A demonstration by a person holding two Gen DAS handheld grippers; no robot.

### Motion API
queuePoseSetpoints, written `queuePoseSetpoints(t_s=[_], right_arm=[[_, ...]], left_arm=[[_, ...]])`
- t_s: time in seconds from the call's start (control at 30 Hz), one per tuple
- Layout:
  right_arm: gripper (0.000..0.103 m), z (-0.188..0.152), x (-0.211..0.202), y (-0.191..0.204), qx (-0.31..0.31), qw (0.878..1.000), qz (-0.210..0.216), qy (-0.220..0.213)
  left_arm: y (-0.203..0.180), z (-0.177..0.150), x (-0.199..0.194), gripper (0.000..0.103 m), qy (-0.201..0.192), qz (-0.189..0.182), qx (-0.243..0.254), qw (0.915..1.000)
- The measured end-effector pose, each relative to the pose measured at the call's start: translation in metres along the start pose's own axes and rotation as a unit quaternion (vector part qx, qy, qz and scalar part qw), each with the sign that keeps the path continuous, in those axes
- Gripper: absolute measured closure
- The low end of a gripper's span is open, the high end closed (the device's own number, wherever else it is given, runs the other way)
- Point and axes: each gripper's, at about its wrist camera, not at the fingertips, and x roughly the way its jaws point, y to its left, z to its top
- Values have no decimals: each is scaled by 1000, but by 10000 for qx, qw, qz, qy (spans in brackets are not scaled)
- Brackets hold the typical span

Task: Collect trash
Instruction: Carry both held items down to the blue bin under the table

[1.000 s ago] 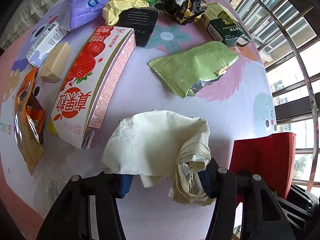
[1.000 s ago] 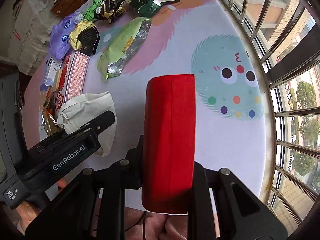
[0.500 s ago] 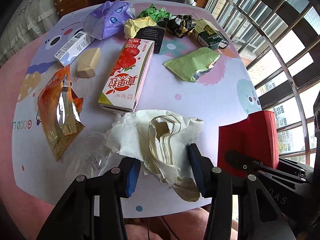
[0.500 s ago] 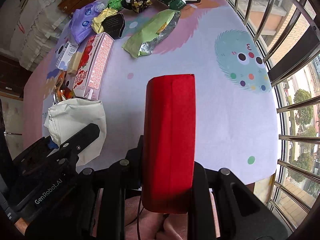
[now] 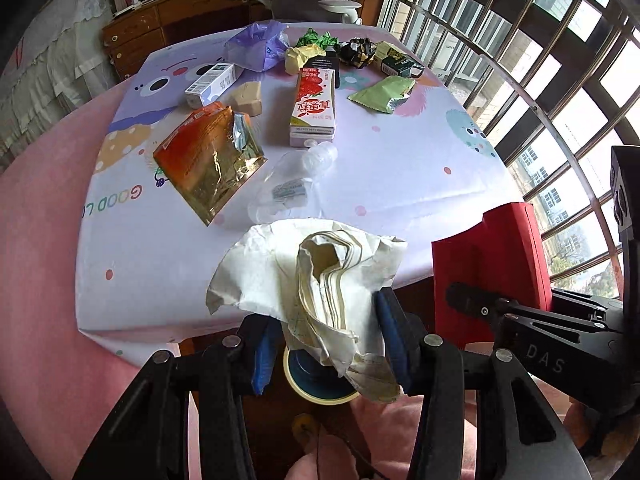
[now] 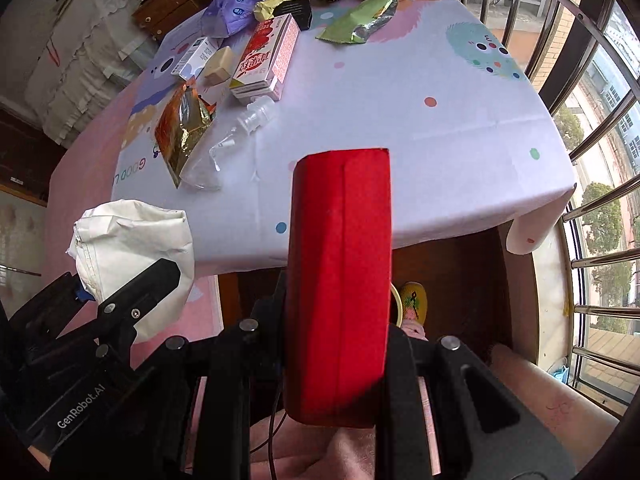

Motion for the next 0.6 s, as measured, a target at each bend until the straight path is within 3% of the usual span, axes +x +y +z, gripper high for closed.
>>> queuePoseSetpoints(t_s=[0.17,0.37,0.6], right_arm=[[87,-55,4,15,5,10000,0,61],[87,-91,13,20,-182,9993,-238,211],[87,-124,67,13,-321,9966,-411,640]], left_arm=[[25,-53,-6,57,185,14,-43,9998],[38,-97,4,57,406,-9,-255,9989],[54,-133,46,57,733,-20,-686,9949]])
